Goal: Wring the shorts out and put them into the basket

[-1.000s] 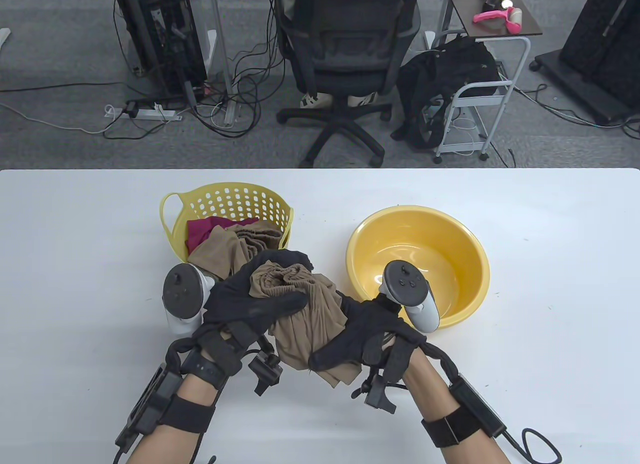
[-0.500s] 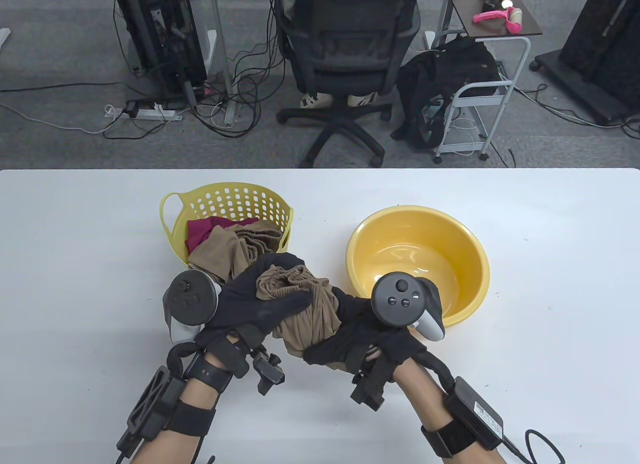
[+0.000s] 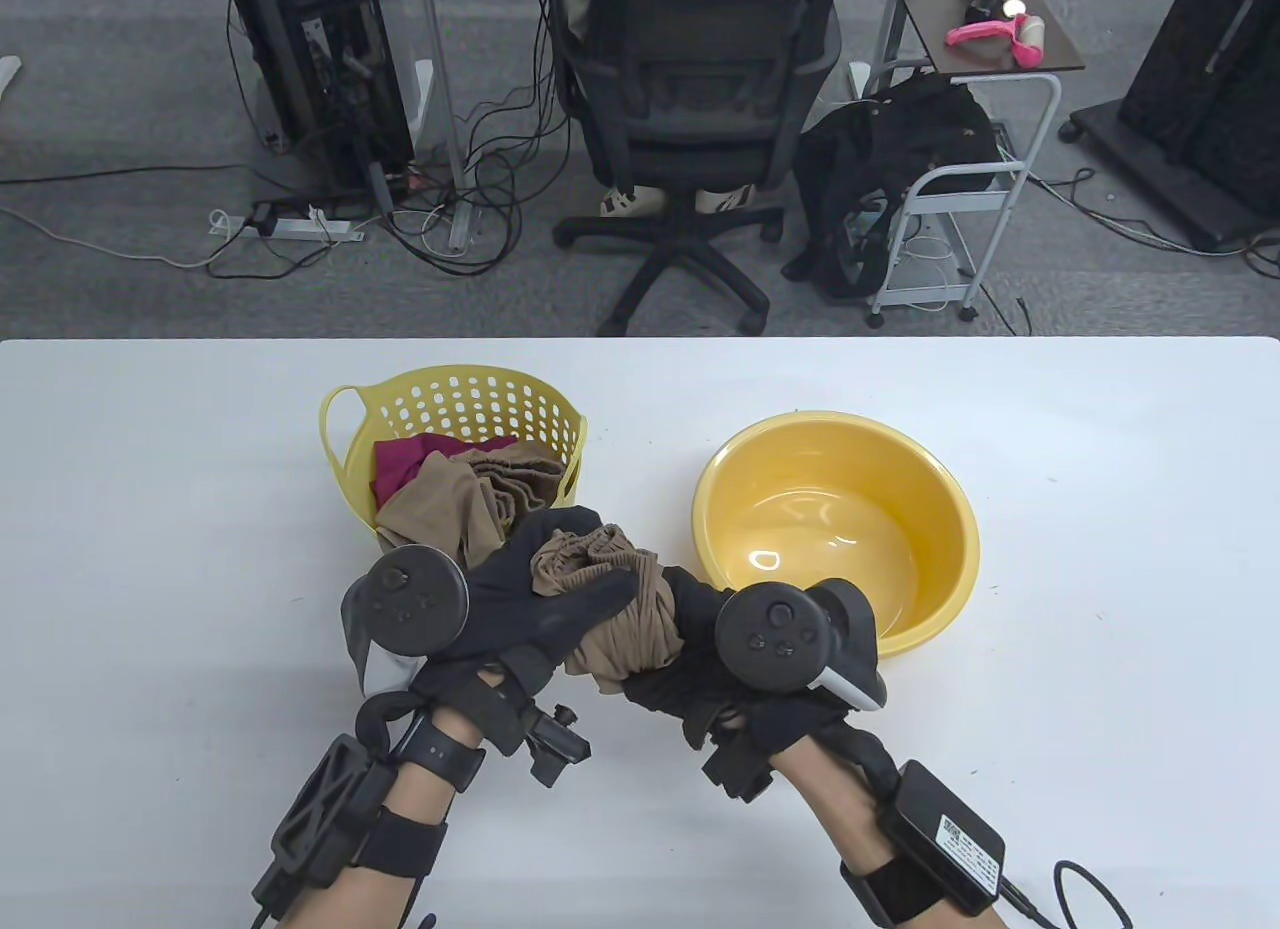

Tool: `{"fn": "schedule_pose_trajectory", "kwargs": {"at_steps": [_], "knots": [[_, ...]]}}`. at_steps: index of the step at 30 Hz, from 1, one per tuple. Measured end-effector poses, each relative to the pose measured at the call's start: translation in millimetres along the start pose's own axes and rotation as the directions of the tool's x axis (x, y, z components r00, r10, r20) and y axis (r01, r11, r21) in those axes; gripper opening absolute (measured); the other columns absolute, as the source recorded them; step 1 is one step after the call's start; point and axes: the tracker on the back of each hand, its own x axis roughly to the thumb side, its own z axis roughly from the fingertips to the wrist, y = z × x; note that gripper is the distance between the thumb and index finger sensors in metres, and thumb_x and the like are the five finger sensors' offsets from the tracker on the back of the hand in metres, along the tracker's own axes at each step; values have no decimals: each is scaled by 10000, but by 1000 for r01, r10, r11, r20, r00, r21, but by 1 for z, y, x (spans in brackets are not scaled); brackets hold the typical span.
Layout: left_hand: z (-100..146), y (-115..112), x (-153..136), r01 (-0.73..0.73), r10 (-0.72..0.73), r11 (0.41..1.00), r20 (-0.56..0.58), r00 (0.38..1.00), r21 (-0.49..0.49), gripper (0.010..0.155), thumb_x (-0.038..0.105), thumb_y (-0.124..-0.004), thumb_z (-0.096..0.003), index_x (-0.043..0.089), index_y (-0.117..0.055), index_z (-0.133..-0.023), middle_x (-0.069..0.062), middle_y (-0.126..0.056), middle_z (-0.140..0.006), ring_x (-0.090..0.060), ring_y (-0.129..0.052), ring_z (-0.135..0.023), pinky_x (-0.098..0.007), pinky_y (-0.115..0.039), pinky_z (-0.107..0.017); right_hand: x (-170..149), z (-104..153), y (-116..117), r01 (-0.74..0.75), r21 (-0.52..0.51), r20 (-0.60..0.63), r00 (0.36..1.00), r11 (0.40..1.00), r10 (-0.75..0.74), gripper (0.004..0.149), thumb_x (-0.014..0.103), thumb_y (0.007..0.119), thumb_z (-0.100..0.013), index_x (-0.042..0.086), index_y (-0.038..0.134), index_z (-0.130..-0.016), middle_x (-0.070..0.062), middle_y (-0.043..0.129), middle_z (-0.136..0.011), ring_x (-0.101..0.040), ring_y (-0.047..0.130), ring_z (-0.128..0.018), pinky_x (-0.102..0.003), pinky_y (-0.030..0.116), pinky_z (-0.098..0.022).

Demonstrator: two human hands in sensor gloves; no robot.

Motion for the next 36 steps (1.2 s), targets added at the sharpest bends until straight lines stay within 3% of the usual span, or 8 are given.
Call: {"fn": "schedule_pose_trajectory", "kwargs": {"at_steps": [12, 18, 24, 29, 36], "knots": [[-1, -7, -6, 39, -37, 999, -112, 993, 18, 602, 581, -842, -573, 145, -670, -950, -168, -921, -793, -315, -1046, -519, -534, -859, -436, 15, 5, 5, -312, -126, 71, 944, 942, 323, 754, 443, 1071, -307, 55, 711, -844, -4, 920, -574, -110, 963, -247, -228, 804, -125], [2, -7, -7, 6, -7, 1000, -178, 984, -2, 599, 577, -836, -580, 107, -699, -925, -182, -954, -728, -294, -1078, -436, -502, -900, -366, 26, 11, 6, -426, -199, 140, 879, 883, 455, 731, 430, 1062, -317, 42, 719, -833, -9, 921, -568, -110, 960, -242, -238, 807, -124], [3, -6, -11, -9, 9, 1000, -258, 966, 1, 588, 579, -841, -578, 83, -749, -881, -175, -998, -639, -250, -1111, -329, -452, -944, -282, 38, 14, 8, -560, -276, 203, 760, 781, 617, 717, 427, 1046, -332, 30, 717, -831, -12, 919, -567, -103, 958, -246, -241, 814, -127], [5, -7, -17, -20, 19, 1000, -311, 950, -1, 578, 572, -850, -575, 67, -784, -848, -170, -1025, -580, -228, -1127, -267, -428, -965, -233, 41, 15, 12, -612, -304, 225, 699, 730, 679, 706, 419, 1034, -347, 23, 709, -833, -14, 912, -574, -100, 956, -252, -242, 820, -134], [5, -6, -16, -41, 39, 999, -317, 948, 1, 583, 573, -845, -576, 62, -781, -848, -174, -1021, -587, -237, -1126, -275, -439, -960, -238, 44, 15, 10, -626, -314, 223, 682, 714, 696, 707, 425, 1033, -348, 28, 708, -834, -11, 913, -573, -96, 956, -252, -239, 823, -134]]}}
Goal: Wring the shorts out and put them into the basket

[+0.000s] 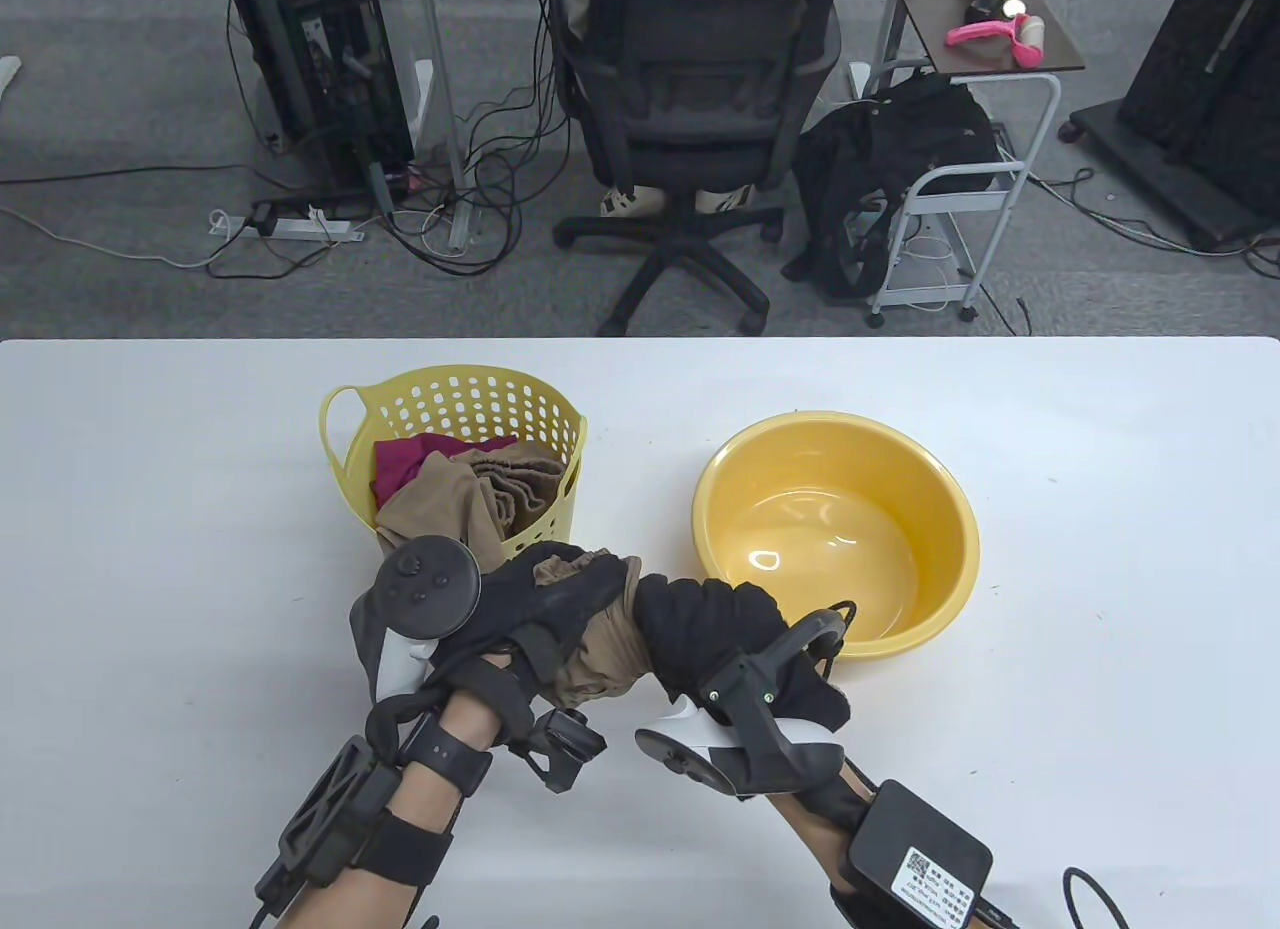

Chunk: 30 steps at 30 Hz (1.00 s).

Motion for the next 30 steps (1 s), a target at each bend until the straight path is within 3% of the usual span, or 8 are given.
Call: {"fn": "schedule_pose_trajectory", "kwargs": {"at_steps": [16, 23, 30], "knots": [[0, 3, 2, 10, -10, 1000, 12, 1000, 9, 599, 589, -831, -581, 65, -763, -864, -172, -1012, -618, -248, -1125, -311, -454, -947, -274, -1, -2, 1, 26, 7, -18, 1000, 1000, -26, 723, 443, 1034, -347, 37, 701, -842, -9, 910, -583, -95, 960, -259, -236, 827, -140], [2, 5, 5, 34, -36, 999, 50, 998, 39, 609, 598, -816, -586, 68, -751, -877, -174, -1006, -640, -254, -1124, -345, -462, -942, -299, -10, -2, 2, 149, 16, -100, 984, 989, -146, 718, 438, 1041, -343, 49, 707, -846, -7, 916, -579, -105, 961, -260, -243, 827, -145], [6, 8, 14, 55, -63, 997, 143, 988, 63, 615, 606, -812, -581, 91, -721, -904, -167, -984, -700, -273, -1114, -416, -486, -922, -371, -23, -3, 2, 351, 45, -208, 919, 935, -335, 709, 416, 1053, -341, 54, 717, -849, -16, 919, -580, -121, 962, -265, -257, 828, -154]]}}
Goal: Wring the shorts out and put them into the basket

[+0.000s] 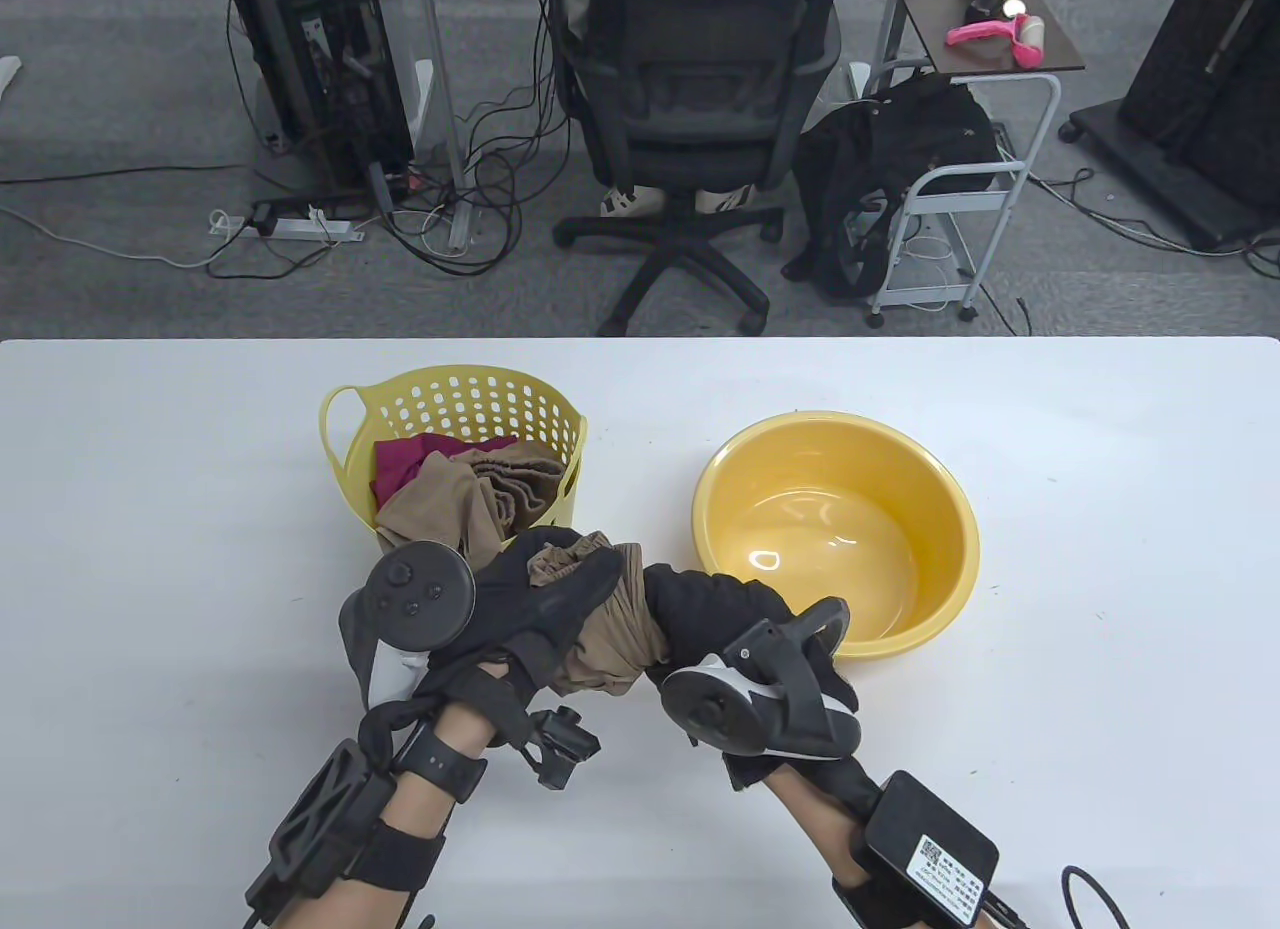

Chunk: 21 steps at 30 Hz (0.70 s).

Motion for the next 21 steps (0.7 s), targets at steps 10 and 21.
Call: {"fn": "schedule_pose_trajectory", "kwargs": {"at_steps": [10, 21], "knots": [[5, 4, 9, -48, 46, 999, 183, 982, 6, 573, 571, -824, -579, 165, -659, -949, -145, -915, -847, -329, -1043, -597, -553, -832, -530, -27, -2, 8, 420, 121, -185, 900, 900, -395, 689, 387, 1064, -340, 60, 733, -848, -33, 923, -584, -152, 965, -279, -294, 837, -186], [10, 13, 24, -42, 50, 999, 362, 931, -32, 551, 538, -844, -565, 210, -640, -958, -118, -876, -917, -354, -988, -684, -585, -763, -610, -44, -4, 33, 803, 250, -370, 596, 542, -713, 690, 402, 1060, -358, 48, 735, -853, -51, 922, -597, -178, 972, -301, -316, 845, -209]]}}
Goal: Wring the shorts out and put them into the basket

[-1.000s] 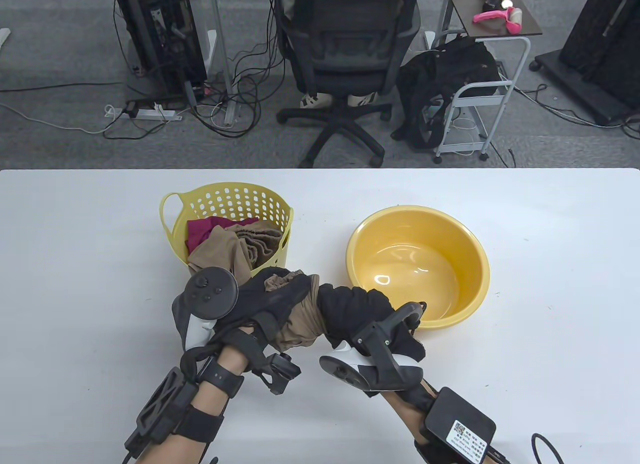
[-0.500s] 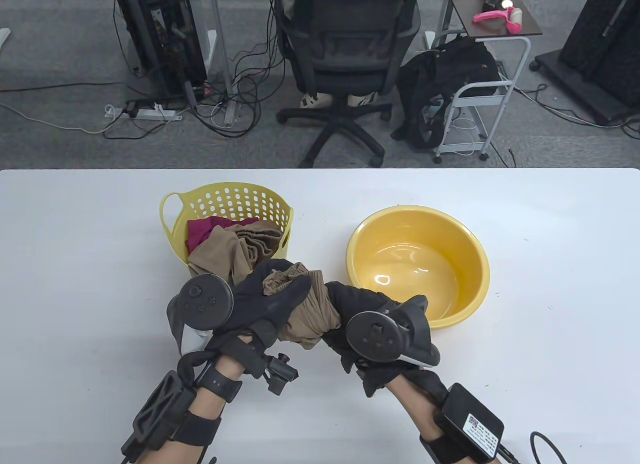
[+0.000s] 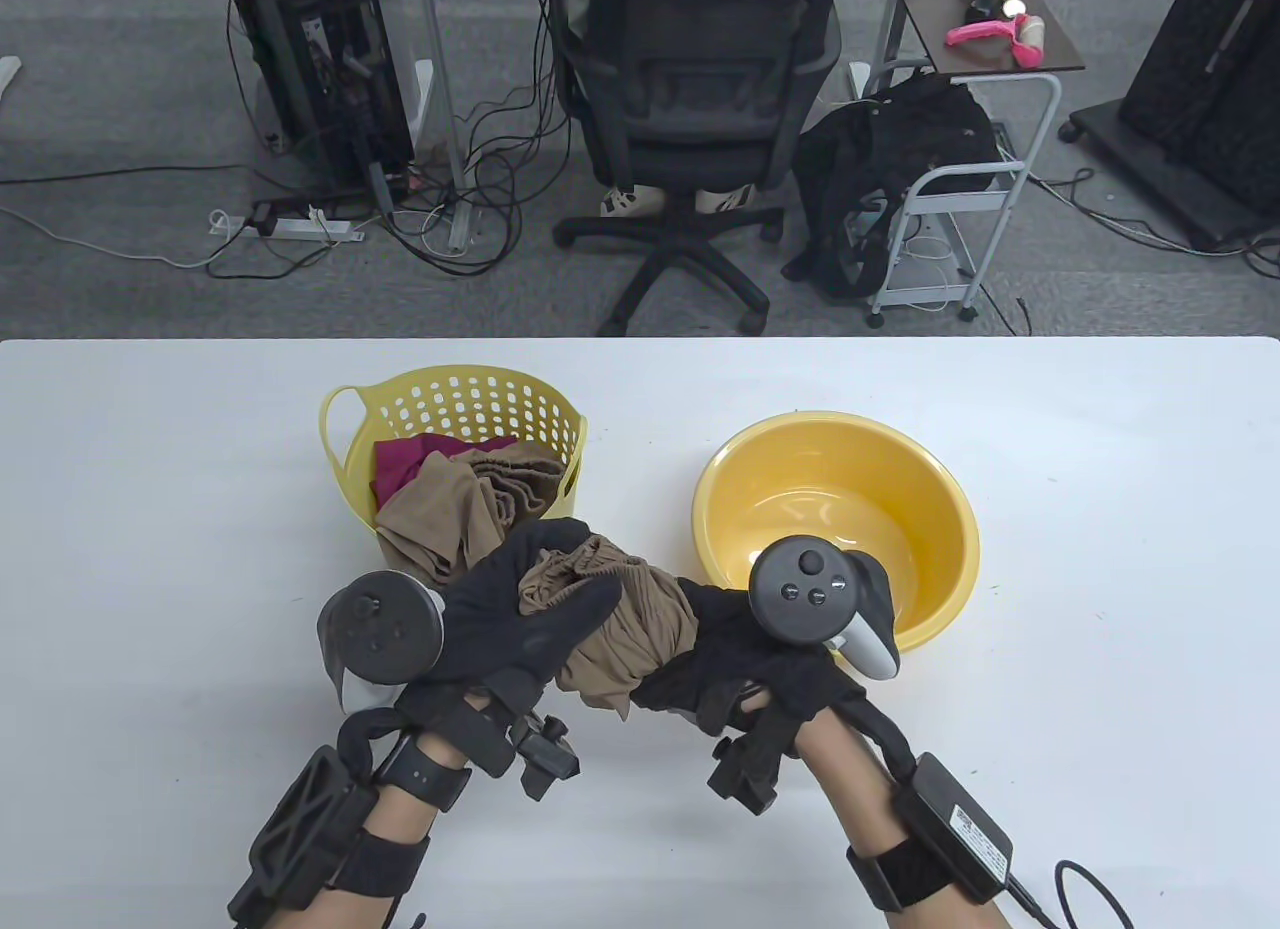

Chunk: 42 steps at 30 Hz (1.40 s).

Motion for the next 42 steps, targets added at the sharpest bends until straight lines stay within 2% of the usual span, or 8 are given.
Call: {"fn": "schedule_pose_trajectory", "kwargs": {"at_steps": [7, 11, 14, 24, 28, 35, 42], "knots": [[-1, 1, 7, -58, 63, 997, 99, 993, -51, 544, 511, -872, -540, 228, -650, -948, -103, -871, -939, -370, -964, -707, -604, -727, -639, -15, -5, 8, 233, 158, -21, 972, 960, -232, 695, 415, 1057, -370, 42, 732, -859, -54, 921, -600, -179, 972, -303, -314, 848, -213], [-1, 1, 9, -73, 84, 994, 138, 987, -82, 541, 502, -882, -531, 234, -657, -944, -102, -871, -943, -377, -955, -720, -611, -712, -650, -20, -7, 12, 311, 215, -17, 949, 926, -314, 707, 432, 1056, -373, 41, 730, -865, -55, 922, -603, -180, 974, -307, -313, 849, -217], [-2, 1, 9, -67, 81, 993, 152, 985, -97, 541, 497, -887, -528, 231, -661, -943, -105, -875, -939, -380, -954, -718, -614, -709, -651, -22, -7, 13, 317, 231, -16, 947, 920, -322, 709, 435, 1054, -375, 43, 728, -867, -55, 920, -607, -180, 974, -311, -314, 850, -220], [-1, 2, 8, -37, 49, 995, 136, 990, -96, 545, 499, -884, -528, 236, -655, -947, -106, -866, -945, -383, -942, -728, -623, -695, -653, -22, -4, 10, 262, 202, -6, 964, 944, -266, 763, 472, 1039, -387, 51, 686, -916, -79, 894, -678, -210, 976, -366, -312, 853, -257], [-2, 4, 8, -15, 26, 996, 126, 992, -90, 543, 497, -884, -529, 239, -654, -948, -104, -862, -949, -384, -938, -735, -626, -691, -654, -22, -2, 8, 252, 178, -7, 967, 951, -255, 795, 490, 1026, -399, 63, 657, -959, -119, 855, -768, -276, 981, -471, -348, 864, -330], [-3, 4, 11, 52, -41, 994, 112, 993, -93, 543, 497, -889, -532, 239, -654, -948, -107, -857, -948, -387, -928, -744, -634, -680, -655, -21, 5, 5, 141, 104, 14, 990, 984, -144, 865, 521, 1001, -410, 82, 590, -1031, -177, 778, -889, -354, 949, -644, -431, 846, -461], [-4, 10, 16, 165, -153, 982, 116, 981, -96, 543, 496, -892, -533, 241, -655, -950, -107, -853, -950, -393, -921, -747, -640, -672, -656, -19, 12, 1, -4, 9, 41, 999, 1000, 4, 908, 542, 980, -413, 100, 548, -1078, -235, 648, -1034, -485, 783, -873, -579, 723, -607]]}}
